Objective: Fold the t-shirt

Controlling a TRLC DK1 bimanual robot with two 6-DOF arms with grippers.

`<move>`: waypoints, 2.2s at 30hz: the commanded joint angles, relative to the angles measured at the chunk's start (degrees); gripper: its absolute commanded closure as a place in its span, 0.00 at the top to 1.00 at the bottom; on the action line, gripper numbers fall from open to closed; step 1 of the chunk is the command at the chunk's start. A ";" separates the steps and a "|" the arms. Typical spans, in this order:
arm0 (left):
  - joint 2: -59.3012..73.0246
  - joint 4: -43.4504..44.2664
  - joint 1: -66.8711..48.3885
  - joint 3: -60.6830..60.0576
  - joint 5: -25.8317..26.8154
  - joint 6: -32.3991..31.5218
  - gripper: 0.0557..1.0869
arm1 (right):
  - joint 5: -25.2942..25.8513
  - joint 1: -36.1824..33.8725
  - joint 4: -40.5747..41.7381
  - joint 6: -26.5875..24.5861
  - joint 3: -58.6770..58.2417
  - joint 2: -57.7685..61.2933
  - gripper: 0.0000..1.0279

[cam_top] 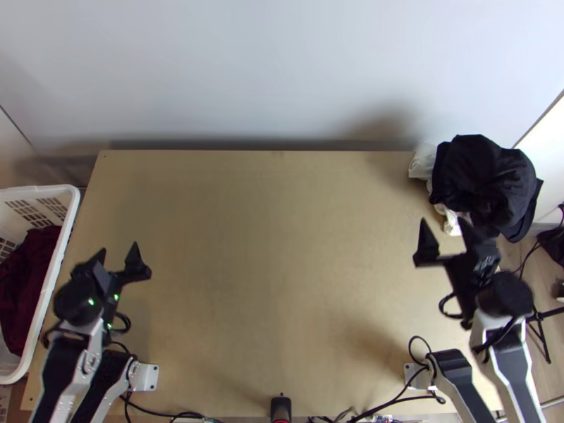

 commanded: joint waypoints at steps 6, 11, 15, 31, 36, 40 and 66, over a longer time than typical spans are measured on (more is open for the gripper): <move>22.60 -14.58 0.85 34.52 5.66 5.03 0.91 | 1.50 5.46 -12.15 0.14 34.18 24.24 0.95; 28.67 -15.72 1.29 44.28 8.03 2.92 0.93 | 5.02 7.84 -12.50 -0.12 44.73 31.71 0.95; 35.88 -18.71 4.02 54.56 10.23 2.83 0.93 | 6.16 7.13 -12.33 0.14 52.55 37.51 0.95; 64.35 -27.06 7.01 88.40 10.32 3.88 0.92 | 5.89 4.14 -14.79 -0.48 76.28 60.54 0.95; 71.65 -32.24 6.83 96.66 10.14 4.41 0.94 | 5.89 3.71 -16.02 -0.83 79.09 63.53 0.95; 74.37 -31.98 7.45 97.01 9.35 3.80 0.95 | 5.98 4.06 -15.67 -2.23 76.45 63.62 0.95; 79.56 -19.85 47.79 67.92 13.66 10.48 0.95 | 6.69 5.46 -13.73 -4.61 60.99 59.57 0.93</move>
